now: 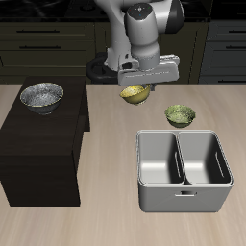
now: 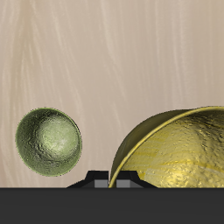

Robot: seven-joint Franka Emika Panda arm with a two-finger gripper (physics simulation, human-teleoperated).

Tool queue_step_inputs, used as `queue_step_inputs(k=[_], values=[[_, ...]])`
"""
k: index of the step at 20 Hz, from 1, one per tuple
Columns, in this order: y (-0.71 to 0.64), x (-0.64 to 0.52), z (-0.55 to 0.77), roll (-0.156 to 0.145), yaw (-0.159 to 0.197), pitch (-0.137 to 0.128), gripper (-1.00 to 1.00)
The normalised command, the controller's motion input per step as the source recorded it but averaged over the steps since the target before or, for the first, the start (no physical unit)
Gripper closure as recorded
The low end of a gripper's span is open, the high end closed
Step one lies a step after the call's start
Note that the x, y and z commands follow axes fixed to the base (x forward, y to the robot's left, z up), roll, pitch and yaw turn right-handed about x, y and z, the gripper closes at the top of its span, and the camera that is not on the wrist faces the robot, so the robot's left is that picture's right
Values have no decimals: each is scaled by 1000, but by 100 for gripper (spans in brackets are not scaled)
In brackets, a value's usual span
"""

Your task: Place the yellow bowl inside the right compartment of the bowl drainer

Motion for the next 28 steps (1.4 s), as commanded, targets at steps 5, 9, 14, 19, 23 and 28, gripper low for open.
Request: queue_step_inputs(k=[5, 9, 14, 19, 23, 28], values=[[112, -35, 536, 7, 21, -74, 100], [119, -70, 534, -3, 16, -61, 100], [43, -83, 409, -14, 6, -47, 100], [65, -56, 447, -9, -4, -62, 100], [13, 79, 209, -40, 47, -61, 100], [19, 135, -35, -58, 90, -8, 100]])
